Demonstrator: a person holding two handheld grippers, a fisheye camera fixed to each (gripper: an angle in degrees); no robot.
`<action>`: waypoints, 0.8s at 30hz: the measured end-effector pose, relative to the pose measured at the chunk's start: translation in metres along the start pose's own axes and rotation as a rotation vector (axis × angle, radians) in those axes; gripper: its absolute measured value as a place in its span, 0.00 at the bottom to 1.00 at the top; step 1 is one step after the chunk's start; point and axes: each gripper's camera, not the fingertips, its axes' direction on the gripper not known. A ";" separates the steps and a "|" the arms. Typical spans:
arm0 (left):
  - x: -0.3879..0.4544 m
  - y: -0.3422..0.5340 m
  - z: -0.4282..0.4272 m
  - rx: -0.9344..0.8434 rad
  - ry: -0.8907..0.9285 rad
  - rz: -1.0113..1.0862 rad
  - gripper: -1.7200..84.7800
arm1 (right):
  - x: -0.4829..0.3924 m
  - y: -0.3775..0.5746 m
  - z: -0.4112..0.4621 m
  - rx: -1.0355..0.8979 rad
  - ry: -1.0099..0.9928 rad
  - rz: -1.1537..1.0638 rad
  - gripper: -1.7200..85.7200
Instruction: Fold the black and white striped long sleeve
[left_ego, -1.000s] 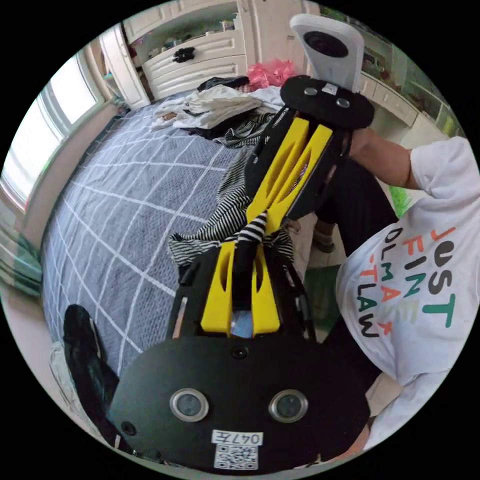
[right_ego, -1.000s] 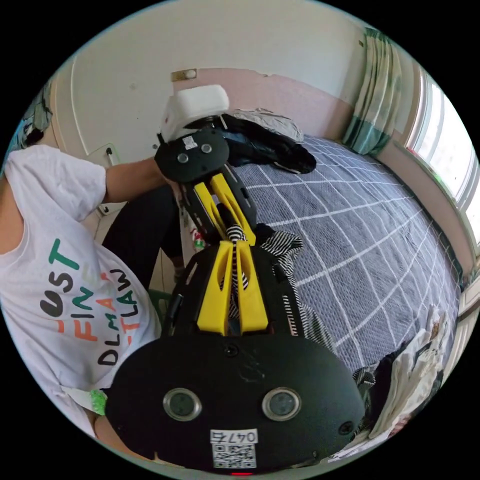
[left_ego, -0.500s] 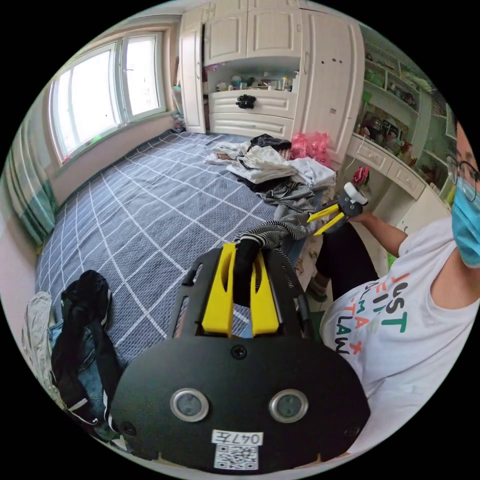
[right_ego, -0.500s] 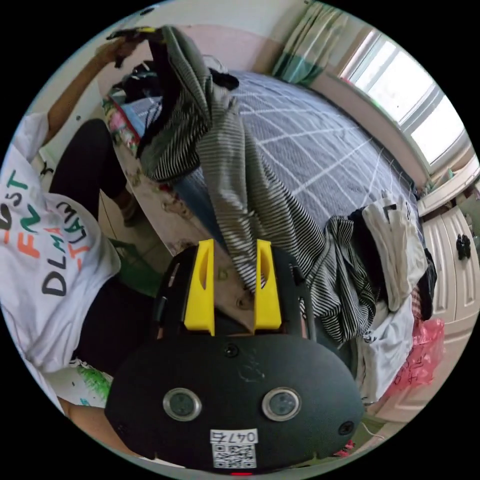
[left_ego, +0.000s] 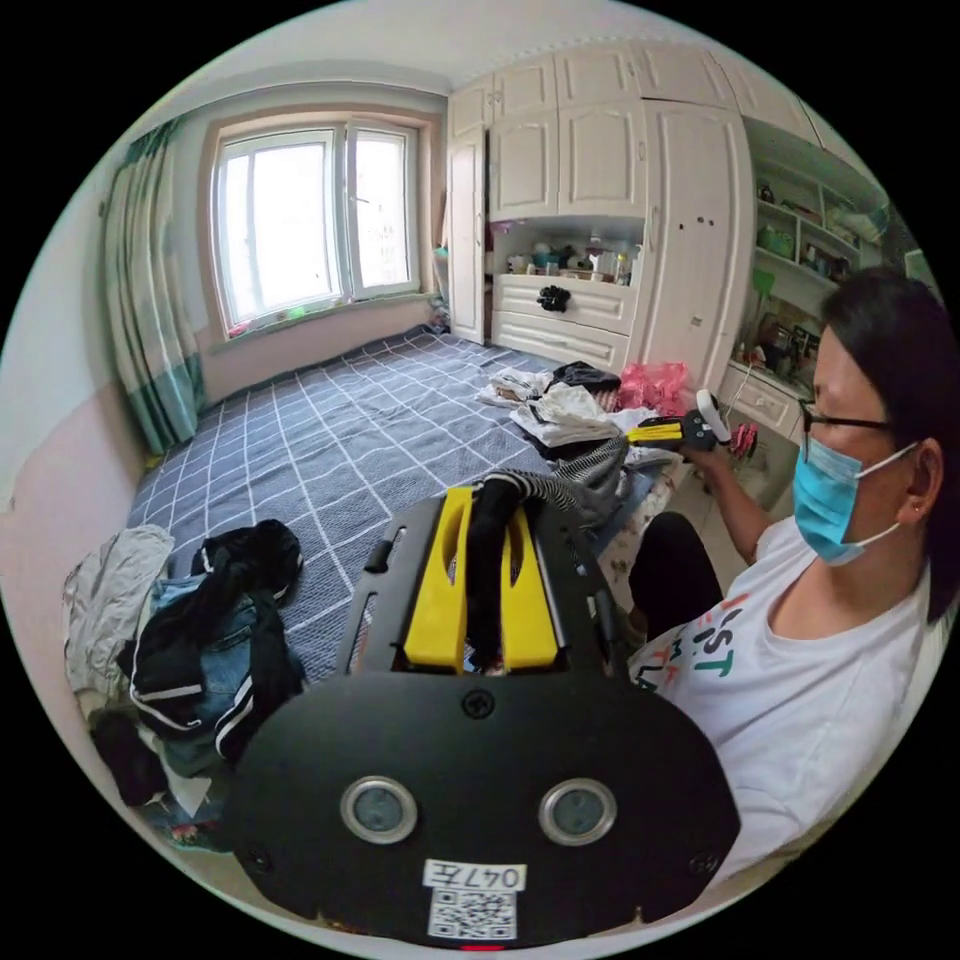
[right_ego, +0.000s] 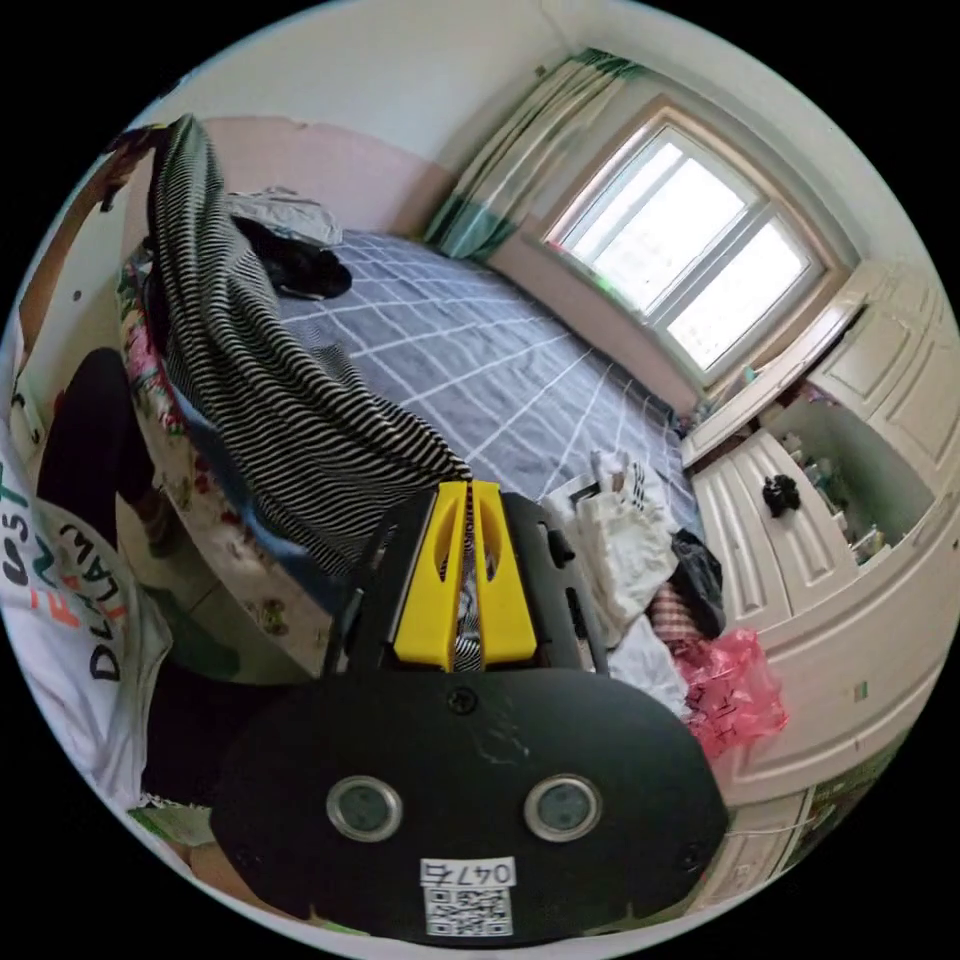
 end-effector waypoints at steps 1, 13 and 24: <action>-0.004 0.003 -0.003 0.004 0.000 -0.018 0.04 | 0.009 -0.012 -0.004 0.023 0.027 -0.009 0.02; -0.094 0.081 0.049 -0.127 -0.021 -0.345 0.04 | 0.014 -0.089 0.111 0.113 -0.212 -0.130 0.09; -0.116 0.088 0.038 0.013 -0.020 -0.398 0.03 | -0.015 0.057 0.128 -0.221 -0.295 -0.259 0.07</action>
